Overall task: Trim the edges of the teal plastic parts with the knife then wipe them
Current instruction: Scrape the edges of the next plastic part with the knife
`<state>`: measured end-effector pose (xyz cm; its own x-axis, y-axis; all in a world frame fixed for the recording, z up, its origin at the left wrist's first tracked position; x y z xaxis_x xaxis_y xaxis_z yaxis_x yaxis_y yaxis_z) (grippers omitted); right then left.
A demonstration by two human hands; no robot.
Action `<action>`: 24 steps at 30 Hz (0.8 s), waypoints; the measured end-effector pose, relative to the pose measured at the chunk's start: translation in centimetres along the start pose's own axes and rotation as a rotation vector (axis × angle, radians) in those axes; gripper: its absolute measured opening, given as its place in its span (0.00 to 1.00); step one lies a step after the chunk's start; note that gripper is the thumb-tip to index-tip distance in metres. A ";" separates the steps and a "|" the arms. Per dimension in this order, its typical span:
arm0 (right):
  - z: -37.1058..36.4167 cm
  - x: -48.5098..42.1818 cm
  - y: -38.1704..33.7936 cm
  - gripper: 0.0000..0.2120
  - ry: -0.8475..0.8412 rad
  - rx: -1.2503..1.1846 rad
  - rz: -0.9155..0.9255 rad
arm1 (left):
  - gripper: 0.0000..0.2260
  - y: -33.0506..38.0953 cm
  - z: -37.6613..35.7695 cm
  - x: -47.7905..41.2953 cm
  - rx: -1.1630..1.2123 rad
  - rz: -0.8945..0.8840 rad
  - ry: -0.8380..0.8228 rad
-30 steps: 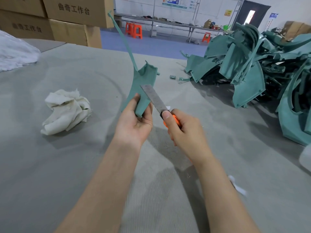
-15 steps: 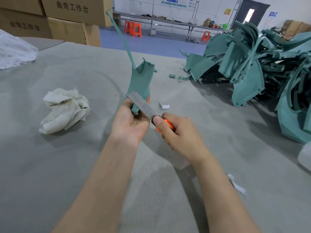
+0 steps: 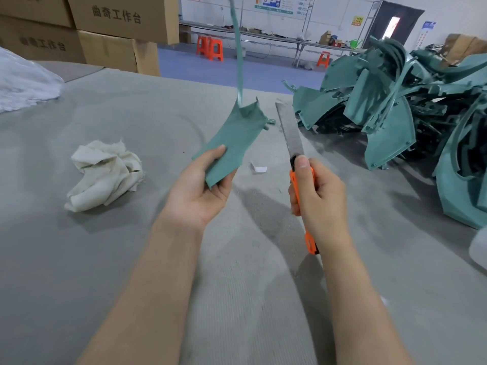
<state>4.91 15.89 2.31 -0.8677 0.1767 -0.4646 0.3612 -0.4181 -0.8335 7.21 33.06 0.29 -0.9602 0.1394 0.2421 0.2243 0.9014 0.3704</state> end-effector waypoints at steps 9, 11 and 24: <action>0.3 -0.2 0.2 0.24 0.030 0.062 0.029 | 0.19 -0.1 -0.3 0.9 -0.173 0.074 -0.028; 0.4 -0.2 0.2 0.25 0.046 0.085 0.036 | 0.18 -0.3 -0.4 1.1 -0.186 0.096 -0.030; -1.6 0.3 0.0 0.24 -0.135 0.060 0.028 | 0.18 -0.5 -0.5 1.2 -0.183 0.122 -0.039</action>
<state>5.20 17.34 1.67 -0.8973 0.0441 -0.4393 0.3682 -0.4742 -0.7997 6.04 32.57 0.79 -0.9289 0.2624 0.2613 0.3626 0.7878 0.4980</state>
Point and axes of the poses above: each hand's wrist, its own x-axis away from the middle knuckle, its own z-axis out of the back of the hand, y = z × x, the point moved 7 cm from there along -x, towards the middle knuckle, and after that the axes turned 6 degrees about x, right-handed, at the moved point
